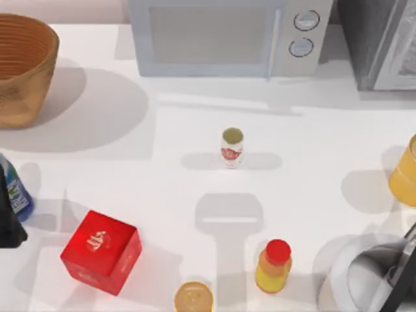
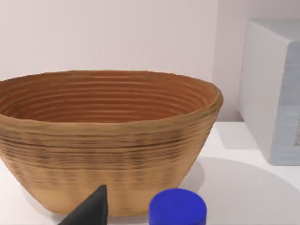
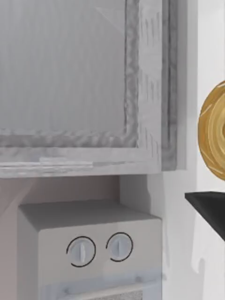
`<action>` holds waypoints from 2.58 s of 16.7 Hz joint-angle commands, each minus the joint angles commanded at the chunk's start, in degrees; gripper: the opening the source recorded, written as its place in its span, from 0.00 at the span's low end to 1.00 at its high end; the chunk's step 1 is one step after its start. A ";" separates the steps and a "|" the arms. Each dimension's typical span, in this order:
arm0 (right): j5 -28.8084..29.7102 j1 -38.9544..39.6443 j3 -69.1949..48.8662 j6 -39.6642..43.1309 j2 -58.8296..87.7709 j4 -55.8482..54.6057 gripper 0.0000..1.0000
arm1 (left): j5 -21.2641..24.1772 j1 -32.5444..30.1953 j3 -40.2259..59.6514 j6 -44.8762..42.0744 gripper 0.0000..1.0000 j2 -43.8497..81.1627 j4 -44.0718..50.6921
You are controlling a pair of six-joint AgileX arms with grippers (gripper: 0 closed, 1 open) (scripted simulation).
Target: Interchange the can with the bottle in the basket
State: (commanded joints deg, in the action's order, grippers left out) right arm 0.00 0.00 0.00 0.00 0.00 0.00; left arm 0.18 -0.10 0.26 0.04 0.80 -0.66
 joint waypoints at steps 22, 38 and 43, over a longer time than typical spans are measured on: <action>0.00 0.00 0.00 0.00 0.00 0.00 1.00 | 10.04 7.74 -1.72 -2.67 1.00 80.27 -73.98; 0.00 0.00 0.00 0.00 0.00 0.00 1.00 | 8.52 7.16 1.68 -3.00 1.00 94.76 -76.37; 0.00 0.00 0.00 0.00 0.00 0.00 1.00 | 7.36 5.83 5.80 -2.67 1.00 103.23 -80.59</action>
State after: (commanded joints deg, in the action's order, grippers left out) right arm 0.00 0.00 0.00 0.00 0.00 0.00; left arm 7.54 5.72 6.07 -2.63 104.03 -81.25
